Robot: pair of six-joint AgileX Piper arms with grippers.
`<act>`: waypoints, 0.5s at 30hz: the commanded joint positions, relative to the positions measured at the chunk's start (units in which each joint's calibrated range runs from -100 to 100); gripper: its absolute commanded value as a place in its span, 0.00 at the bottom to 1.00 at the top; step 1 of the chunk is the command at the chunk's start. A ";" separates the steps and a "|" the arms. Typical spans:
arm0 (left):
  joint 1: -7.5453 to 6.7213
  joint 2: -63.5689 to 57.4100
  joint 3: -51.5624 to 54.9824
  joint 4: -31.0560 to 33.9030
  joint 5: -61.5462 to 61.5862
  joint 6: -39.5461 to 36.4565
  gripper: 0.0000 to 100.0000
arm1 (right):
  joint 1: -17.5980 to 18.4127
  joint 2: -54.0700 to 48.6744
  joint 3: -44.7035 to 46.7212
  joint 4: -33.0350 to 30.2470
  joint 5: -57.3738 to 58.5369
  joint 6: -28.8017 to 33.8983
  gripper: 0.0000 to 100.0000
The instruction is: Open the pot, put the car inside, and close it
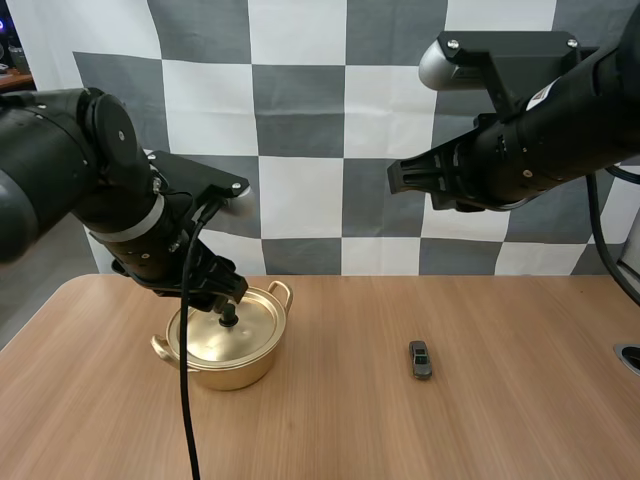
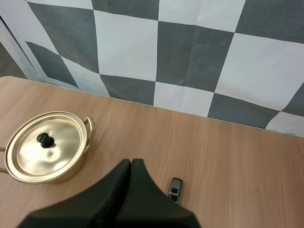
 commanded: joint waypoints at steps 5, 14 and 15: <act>-0.03 -0.07 -0.02 -2.82 -12.45 -0.10 1.00 | -0.03 0.02 0.03 0.16 0.04 -0.38 0.00; -0.03 5.80 -0.02 -5.55 -14.55 -0.10 1.00 | -0.03 0.02 0.03 0.16 0.04 -0.37 0.00; -0.03 7.15 -0.02 -5.55 -14.06 -0.10 1.00 | -0.03 0.02 0.03 0.16 0.04 -0.37 0.00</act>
